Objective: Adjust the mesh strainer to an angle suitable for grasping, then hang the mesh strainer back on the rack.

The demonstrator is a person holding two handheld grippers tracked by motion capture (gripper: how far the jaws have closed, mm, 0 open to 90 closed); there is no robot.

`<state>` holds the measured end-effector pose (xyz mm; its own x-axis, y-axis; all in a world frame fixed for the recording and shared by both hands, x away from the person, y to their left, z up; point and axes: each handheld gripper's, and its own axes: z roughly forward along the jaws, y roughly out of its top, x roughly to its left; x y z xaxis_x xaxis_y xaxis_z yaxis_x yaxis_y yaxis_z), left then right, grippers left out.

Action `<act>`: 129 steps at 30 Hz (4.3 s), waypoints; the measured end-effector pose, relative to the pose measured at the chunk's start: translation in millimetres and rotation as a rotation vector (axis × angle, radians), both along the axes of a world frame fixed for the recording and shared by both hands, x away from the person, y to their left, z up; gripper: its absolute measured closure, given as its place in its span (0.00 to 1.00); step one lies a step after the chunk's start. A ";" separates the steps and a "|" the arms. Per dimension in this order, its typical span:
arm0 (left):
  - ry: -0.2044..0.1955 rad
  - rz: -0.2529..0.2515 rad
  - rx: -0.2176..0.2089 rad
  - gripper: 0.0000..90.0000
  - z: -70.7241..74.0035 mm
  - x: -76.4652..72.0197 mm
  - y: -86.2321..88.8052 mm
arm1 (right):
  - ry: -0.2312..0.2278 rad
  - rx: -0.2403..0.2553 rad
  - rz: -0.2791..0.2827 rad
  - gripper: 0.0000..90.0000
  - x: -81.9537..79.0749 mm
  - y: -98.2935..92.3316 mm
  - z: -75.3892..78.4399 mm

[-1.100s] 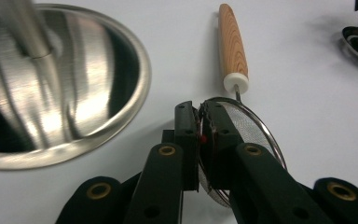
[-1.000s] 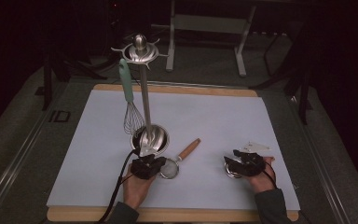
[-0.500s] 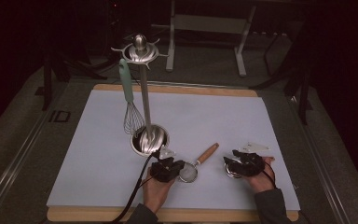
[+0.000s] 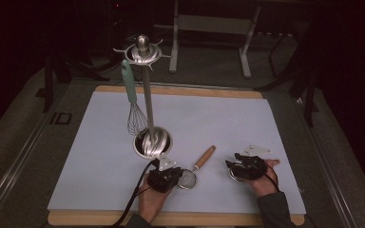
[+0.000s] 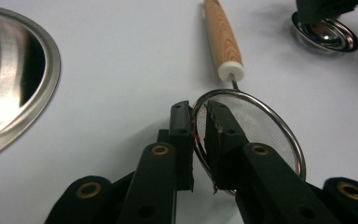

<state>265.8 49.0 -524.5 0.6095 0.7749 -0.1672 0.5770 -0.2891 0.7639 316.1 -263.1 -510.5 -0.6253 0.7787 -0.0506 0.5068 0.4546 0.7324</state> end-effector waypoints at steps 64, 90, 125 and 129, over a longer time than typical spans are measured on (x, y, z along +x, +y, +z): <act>-0.008 0.345 0.105 0.66 -16.8 14.2 172.4 | 0.168 -0.165 0.095 0.91 63.5 114.1 -5.3; -0.011 0.340 0.102 0.64 -17.4 13.8 172.5 | 0.220 -0.083 0.097 0.83 83.9 154.5 8.8; -0.014 0.337 0.111 0.63 -17.5 13.5 171.4 | 0.454 0.077 0.150 0.65 62.8 165.9 7.9; -0.014 0.337 0.112 0.63 -17.5 13.5 171.4 | 0.516 0.103 0.126 0.62 68.6 166.1 2.5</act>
